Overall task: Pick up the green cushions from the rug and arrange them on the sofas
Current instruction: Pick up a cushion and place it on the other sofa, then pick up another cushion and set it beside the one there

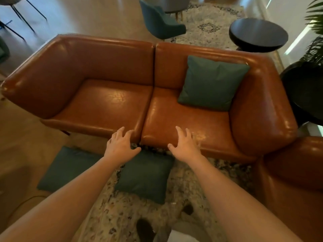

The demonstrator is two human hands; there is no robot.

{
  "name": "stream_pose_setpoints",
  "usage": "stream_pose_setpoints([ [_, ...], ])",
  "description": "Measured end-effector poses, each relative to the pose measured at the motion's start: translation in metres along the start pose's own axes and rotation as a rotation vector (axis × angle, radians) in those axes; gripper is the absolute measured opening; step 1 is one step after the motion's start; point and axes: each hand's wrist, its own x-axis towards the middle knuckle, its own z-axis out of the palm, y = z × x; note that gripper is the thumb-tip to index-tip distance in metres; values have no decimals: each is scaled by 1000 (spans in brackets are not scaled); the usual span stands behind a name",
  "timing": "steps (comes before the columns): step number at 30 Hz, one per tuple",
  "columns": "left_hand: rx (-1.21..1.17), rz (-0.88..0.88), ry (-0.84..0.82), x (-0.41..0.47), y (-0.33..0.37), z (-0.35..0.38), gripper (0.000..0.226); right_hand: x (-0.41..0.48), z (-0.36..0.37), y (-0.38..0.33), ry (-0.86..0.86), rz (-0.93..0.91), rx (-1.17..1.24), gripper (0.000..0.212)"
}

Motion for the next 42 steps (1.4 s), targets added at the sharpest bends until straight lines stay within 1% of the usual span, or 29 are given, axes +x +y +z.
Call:
stream_pose_setpoints([
  [8, 8, -52, 0, -1, -10, 6, 91, 3, 18, -3, -87, -11, -17, 86],
  [16, 18, -59, -5, 3, -23, 3, 92, 1, 29, -9, -107, -4, -25, 85],
  [23, 28, 15, -59, 18, -56, 0, 91, -1, 62, -30, -94, 79, 29, 86],
  [28, 67, 110, -110, 34, -97, -4, 91, -4, 105, -59, -61, 184, 85, 86],
  [31, 77, 143, -147, 42, -123, -4, 91, -5, 133, -78, -73, 240, 104, 86],
  [37, 84, 166, -221, 47, -165, 7, 90, -10, 175, -101, -112, 317, 143, 86],
  [42, 116, 150, -267, 60, -178, 34, 90, 0, 199, -91, -133, 352, 148, 86],
])
